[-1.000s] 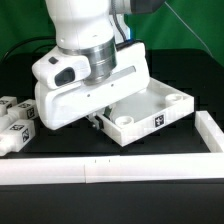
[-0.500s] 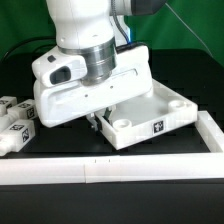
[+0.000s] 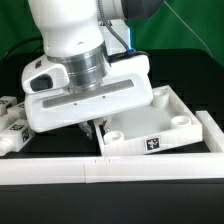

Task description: Assemble one leg

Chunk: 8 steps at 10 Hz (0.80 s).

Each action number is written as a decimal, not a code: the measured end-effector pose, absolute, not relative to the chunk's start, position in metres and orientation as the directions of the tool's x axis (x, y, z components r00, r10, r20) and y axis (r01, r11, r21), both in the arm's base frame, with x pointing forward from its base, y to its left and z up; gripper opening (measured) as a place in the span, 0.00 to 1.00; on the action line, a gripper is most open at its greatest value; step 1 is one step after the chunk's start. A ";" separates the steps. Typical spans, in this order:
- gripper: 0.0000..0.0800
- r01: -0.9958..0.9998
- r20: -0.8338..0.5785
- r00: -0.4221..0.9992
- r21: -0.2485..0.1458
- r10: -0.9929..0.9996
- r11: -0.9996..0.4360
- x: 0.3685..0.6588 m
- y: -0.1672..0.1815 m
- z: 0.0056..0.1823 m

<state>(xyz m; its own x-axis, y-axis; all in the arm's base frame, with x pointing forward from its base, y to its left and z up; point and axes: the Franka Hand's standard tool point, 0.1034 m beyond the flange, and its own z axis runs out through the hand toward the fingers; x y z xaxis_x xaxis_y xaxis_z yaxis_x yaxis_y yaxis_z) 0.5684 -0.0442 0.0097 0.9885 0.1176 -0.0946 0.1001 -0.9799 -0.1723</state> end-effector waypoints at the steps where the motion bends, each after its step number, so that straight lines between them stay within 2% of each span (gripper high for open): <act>1: 0.07 0.100 -0.095 0.989 -0.172 0.117 -0.980 0.568 -0.044 0.010; 3: 0.07 0.090 -0.096 0.989 -0.171 0.108 -0.981 0.569 -0.043 0.009; 5: 0.07 -0.072 -0.115 0.992 -0.151 -0.055 -0.986 0.577 -0.026 0.007; 8: 0.07 -0.099 -0.096 0.991 -0.108 -0.089 -0.989 0.593 -0.022 0.008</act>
Offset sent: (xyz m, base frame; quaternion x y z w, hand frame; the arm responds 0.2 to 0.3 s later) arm 0.0158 0.0133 -0.0093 -0.0531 0.0072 0.1648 0.9849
